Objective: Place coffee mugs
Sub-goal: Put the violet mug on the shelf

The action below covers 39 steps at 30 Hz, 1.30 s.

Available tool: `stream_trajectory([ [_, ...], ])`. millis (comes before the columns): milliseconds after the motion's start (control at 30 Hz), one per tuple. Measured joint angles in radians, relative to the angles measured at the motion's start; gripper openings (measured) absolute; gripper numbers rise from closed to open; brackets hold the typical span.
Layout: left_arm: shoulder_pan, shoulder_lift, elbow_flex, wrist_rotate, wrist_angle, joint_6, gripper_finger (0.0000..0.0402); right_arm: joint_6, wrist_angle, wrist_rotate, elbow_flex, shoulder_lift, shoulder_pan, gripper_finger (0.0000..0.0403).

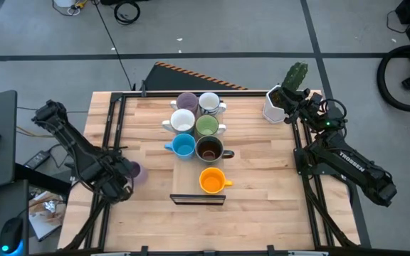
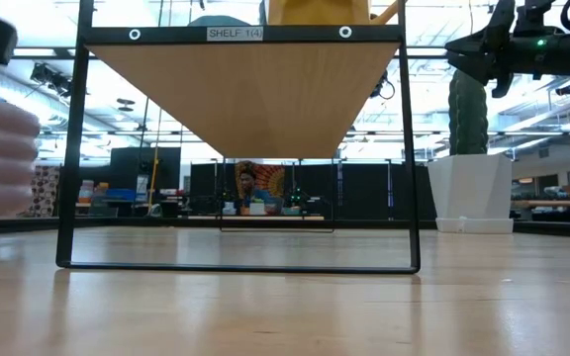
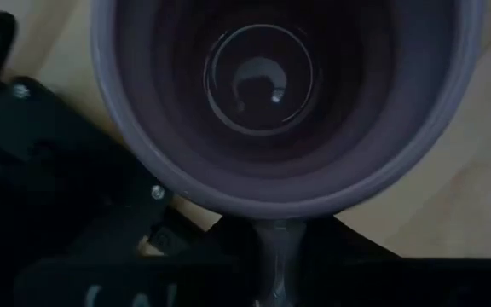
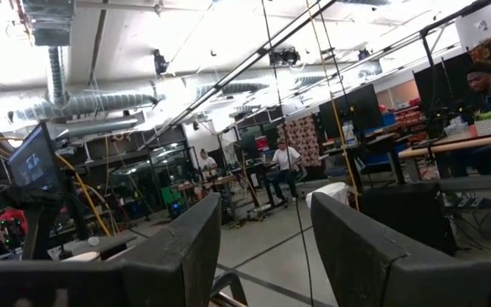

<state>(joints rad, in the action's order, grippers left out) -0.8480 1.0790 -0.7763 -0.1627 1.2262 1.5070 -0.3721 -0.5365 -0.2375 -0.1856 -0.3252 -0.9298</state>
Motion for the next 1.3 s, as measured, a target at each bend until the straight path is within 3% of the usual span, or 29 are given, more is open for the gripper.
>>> stream_trajectory([
  [367, 0.089, 0.000, -0.231, -0.107, 0.144, -0.213, 0.0051, 0.005, 0.000, 0.002, 0.000, 0.000, 0.000, 0.0189],
  [633, 0.177, 0.001, -0.355, -0.113, 0.217, -0.362, 0.0051, 0.007, 0.000, 0.005, 0.000, 0.000, 0.000, 0.0189],
  [867, 0.225, 0.001, -0.408, -0.040, 0.194, -0.524, 0.0051, 0.008, 0.000, 0.004, 0.000, 0.000, 0.000, 0.0189],
  [1100, 0.241, 0.022, -0.411, 0.049, 0.066, -0.632, 0.0051, 0.008, 0.000, 0.003, 0.000, 0.000, 0.000, 0.0189],
  [1300, 0.242, 0.075, -0.432, 0.048, 0.051, -0.719, 0.0051, 0.008, 0.000, 0.001, 0.000, 0.000, 0.000, 0.0189],
])
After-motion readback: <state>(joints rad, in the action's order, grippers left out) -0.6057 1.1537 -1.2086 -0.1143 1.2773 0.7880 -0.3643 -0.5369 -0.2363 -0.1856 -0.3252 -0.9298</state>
